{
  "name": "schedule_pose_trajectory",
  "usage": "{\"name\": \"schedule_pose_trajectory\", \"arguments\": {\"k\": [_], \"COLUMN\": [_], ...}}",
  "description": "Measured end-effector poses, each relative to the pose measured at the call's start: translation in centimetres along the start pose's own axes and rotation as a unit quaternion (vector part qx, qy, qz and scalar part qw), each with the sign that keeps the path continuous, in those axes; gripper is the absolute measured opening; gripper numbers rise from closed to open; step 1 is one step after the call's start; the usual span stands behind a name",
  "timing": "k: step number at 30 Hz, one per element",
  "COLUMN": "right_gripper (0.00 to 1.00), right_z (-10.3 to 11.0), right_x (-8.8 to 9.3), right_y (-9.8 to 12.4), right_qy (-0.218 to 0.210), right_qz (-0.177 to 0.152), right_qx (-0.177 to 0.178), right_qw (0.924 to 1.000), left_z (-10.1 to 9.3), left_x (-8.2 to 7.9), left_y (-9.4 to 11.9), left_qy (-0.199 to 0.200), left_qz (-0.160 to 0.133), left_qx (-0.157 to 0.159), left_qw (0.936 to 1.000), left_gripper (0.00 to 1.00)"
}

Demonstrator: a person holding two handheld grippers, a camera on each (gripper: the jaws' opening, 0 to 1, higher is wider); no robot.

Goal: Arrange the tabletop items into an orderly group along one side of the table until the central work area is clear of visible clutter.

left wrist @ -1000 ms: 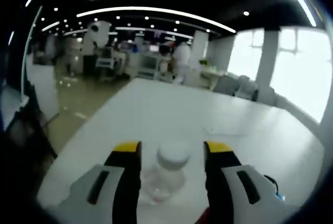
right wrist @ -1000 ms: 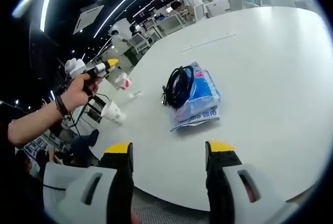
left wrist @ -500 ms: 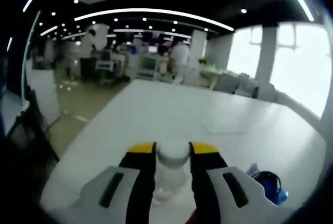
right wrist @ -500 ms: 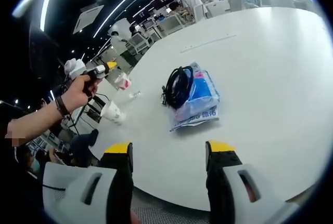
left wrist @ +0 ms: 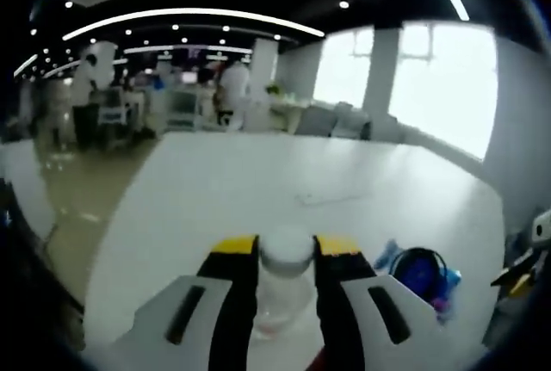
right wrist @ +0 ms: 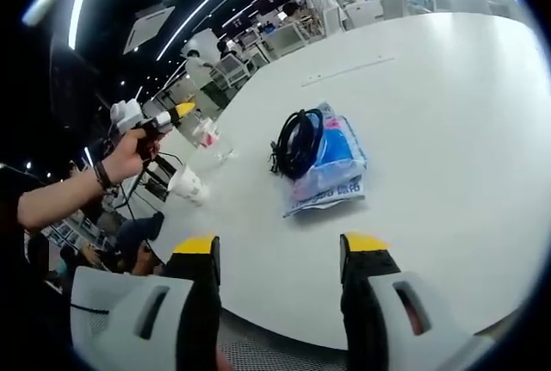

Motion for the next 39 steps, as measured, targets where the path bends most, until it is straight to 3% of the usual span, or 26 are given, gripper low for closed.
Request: {"name": "schedule_pose_trajectory", "arguments": {"k": [4, 12, 26, 34, 39], "right_gripper": [0.56, 0.56, 0.56, 0.56, 0.56], "right_z": [0.1, 0.1, -0.2, -0.1, -0.1], "right_x": [0.1, 0.1, 0.0, 0.0, 0.0], "right_y": [0.0, -0.1, 0.0, -0.1, 0.0], "right_qy": [0.002, 0.002, -0.001, -0.001, -0.007], "right_qz": [0.002, 0.002, 0.001, 0.002, -0.001], "right_qx": [-0.001, -0.001, 0.001, 0.0, 0.0], "right_qw": [1.0, 1.0, 1.0, 1.0, 1.0], "left_z": [-0.1, -0.3, -0.2, -1.0, -0.7], "left_x": [0.0, 0.0, -0.6, -0.5, -0.5], "left_y": [-0.2, -0.3, 0.0, -0.3, -0.3], "left_qy": [-0.018, -0.029, 0.007, 0.015, 0.03], "left_qz": [-0.003, 0.004, -0.004, -0.002, 0.001], "left_qx": [0.034, 0.034, -0.001, -0.015, -0.07], "left_qw": [0.9992, 0.999, 1.0, 0.9998, 0.9971], "left_gripper": [0.22, 0.22, 0.25, 0.42, 0.51]}}
Point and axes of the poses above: the point that each gripper's makers call its tool centre point, and the gripper's own axes: y roughly backward along the fingers, z roughly to its left, x roughly out of its underside, the point moved 2 cm from there along y, roughly backward along the fingers, and after that the axes turned 11 degrees about -y, right-handed, at the moved point
